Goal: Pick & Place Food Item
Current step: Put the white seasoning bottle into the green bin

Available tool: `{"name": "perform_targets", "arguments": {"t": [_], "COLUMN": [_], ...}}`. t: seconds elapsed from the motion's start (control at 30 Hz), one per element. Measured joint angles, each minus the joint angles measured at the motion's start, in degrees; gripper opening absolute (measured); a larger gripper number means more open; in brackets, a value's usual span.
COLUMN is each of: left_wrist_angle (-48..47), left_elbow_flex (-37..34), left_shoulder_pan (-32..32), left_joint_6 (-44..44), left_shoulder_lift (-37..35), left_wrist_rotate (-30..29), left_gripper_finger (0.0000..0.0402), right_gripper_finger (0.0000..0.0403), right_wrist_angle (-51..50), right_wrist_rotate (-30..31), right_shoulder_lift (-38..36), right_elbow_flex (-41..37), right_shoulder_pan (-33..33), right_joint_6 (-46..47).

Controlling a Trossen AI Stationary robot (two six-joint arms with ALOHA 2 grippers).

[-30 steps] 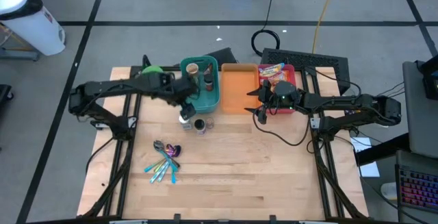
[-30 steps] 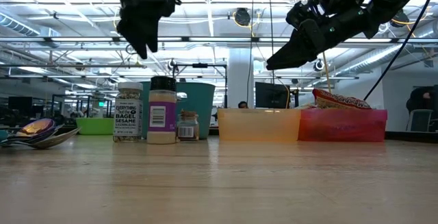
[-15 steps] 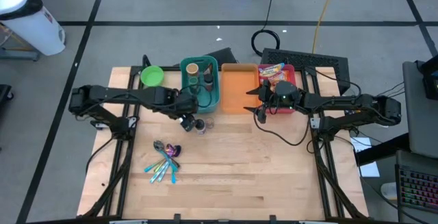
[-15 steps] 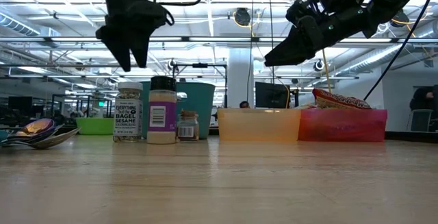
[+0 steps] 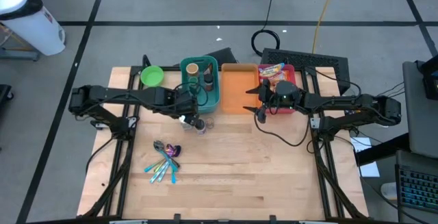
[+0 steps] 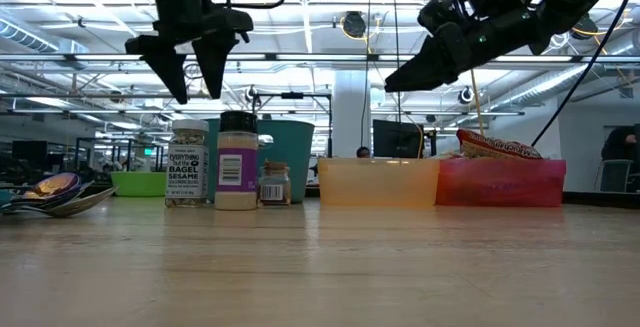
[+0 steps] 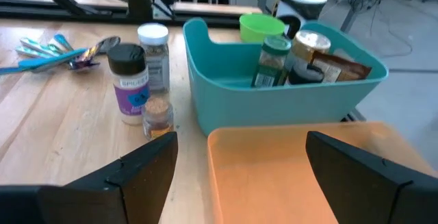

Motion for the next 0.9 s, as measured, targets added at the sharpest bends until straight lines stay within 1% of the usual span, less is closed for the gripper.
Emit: {"name": "perform_targets", "arguments": {"t": [0.13, 0.3, 0.4, 0.47, 0.6, 0.9], "left_wrist_angle": [0.48, 0.84, 4.33, 6.29, 8.91, 8.41], "left_elbow_flex": [-0.93, -4.76, -6.62, -6.84, -6.88, -6.88], "left_shoulder_pan": [0.09, 2.09, 2.70, 2.73, 2.15, 1.46], "left_joint_6": [-0.37, -2.93, -2.45, -1.76, -0.11, -0.12], "left_shoulder_lift": [0.00, 0.00, -0.11, -0.07, -0.02, -0.02], "left_wrist_rotate": [0.82, 0.90, 0.32, 0.43, 3.62, 3.99], "left_gripper_finger": [0.0292, 0.0292, 0.0292, 0.0292, 0.0292, 0.0292], "right_gripper_finger": [0.0318, 0.0318, 0.0318, 0.0318, 0.0318, 0.0318], "right_wrist_angle": [2.17, 4.68, 5.29, 5.73, 5.79, 5.76], "right_wrist_rotate": [-0.13, -0.17, -0.17, -0.18, -0.17, -0.19], "right_shoulder_lift": [0.00, 0.00, -0.01, 0.00, 0.00, 0.00], "right_elbow_flex": [0.00, 0.00, 0.00, 0.00, 0.00, 0.00], "right_shoulder_pan": [0.00, 0.00, 0.00, 0.00, 0.09, 0.81], "right_joint_6": [-0.06, -0.13, -0.11, 0.17, 1.28, 1.09]}}
